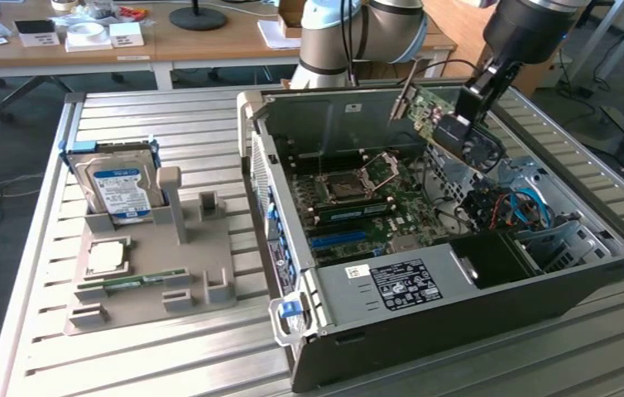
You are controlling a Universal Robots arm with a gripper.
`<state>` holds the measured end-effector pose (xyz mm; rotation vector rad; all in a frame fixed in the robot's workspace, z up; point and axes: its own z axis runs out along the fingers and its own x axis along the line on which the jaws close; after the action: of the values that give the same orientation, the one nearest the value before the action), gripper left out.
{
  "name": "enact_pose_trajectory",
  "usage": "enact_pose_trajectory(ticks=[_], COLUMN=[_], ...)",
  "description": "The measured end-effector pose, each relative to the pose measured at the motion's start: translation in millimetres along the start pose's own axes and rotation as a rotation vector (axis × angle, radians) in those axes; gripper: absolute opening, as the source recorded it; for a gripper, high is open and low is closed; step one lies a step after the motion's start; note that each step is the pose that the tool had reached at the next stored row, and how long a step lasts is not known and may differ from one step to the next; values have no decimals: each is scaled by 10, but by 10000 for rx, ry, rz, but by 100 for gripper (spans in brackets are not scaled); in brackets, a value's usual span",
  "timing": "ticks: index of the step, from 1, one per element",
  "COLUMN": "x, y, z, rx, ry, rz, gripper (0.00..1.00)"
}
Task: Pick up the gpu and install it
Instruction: 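Insert the gpu into the slot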
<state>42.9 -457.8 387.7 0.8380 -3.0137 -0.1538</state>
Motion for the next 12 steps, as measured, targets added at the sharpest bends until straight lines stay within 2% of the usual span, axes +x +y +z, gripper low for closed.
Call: enact_pose_trajectory(ticks=[12], x=[0], y=[0], z=[4], rx=[-36], ry=[213], rz=[-2180], gripper=[26])
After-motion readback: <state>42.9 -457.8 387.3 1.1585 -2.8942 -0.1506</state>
